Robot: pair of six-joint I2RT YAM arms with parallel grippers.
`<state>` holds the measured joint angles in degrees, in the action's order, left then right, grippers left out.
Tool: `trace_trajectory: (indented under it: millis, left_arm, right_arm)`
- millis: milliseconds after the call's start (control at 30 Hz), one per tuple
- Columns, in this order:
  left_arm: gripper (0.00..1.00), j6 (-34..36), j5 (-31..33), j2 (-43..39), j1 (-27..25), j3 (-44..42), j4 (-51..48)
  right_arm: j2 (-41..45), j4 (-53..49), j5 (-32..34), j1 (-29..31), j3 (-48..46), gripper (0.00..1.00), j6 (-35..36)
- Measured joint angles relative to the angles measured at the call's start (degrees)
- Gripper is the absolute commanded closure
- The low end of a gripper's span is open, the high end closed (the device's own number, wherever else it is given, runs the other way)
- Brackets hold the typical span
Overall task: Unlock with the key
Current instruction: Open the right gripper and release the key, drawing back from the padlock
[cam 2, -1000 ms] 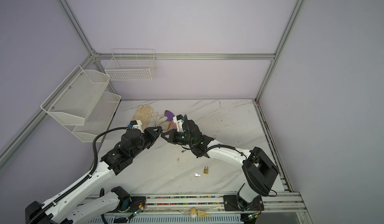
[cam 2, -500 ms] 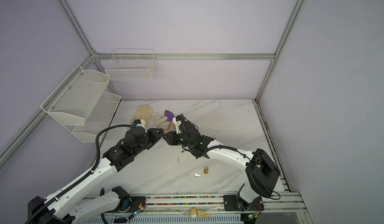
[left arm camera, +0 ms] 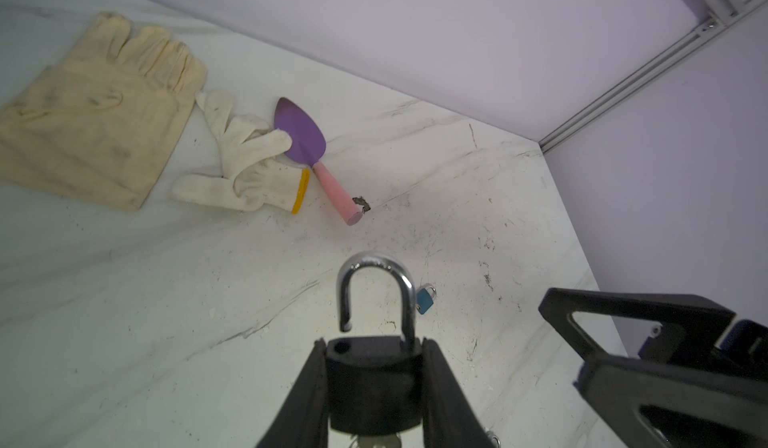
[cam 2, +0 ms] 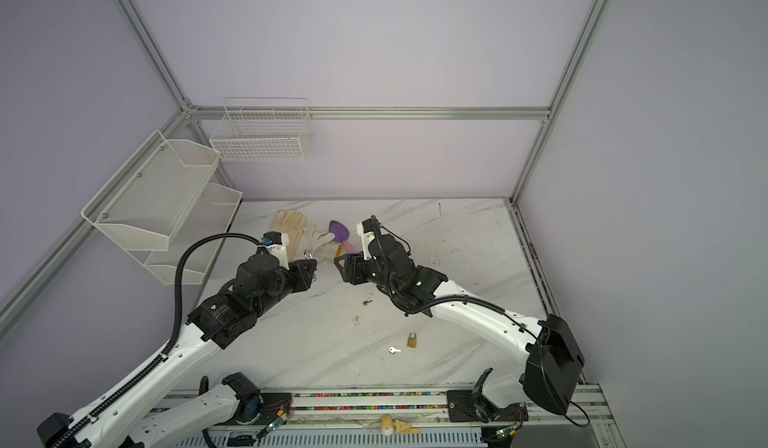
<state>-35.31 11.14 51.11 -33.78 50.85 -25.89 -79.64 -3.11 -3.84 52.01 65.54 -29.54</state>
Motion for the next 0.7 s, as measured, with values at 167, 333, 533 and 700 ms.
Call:
trace_trajectory:
  millis: [167, 333, 533, 700]
  left_arm:
    - [1.00, 13.3, -5.9, -5.3, 0.0, -6.3, 8.9]
    - [1.00, 22.8, -11.8, -6.3, 0.0, -13.3, 16.4]
    - [1.00, 28.6, -14.8, -6.5, 0.0, -17.7, 23.3]
    - [1.00, 30.5, -15.5, -6.3, -0.1, -18.3, 27.1]
  right_arm:
    - [1.6, -6.4, 0.9, 0.0, 4.2, 0.35, 5.6]
    - [-0.7, -12.9, 1.7, -0.2, 12.0, 0.34, 9.7]
    - [-6.4, -19.5, 1.9, -0.2, 19.4, 0.33, 13.1]
    - [-10.8, -24.3, 1.9, -0.2, 24.0, 0.32, 15.0]
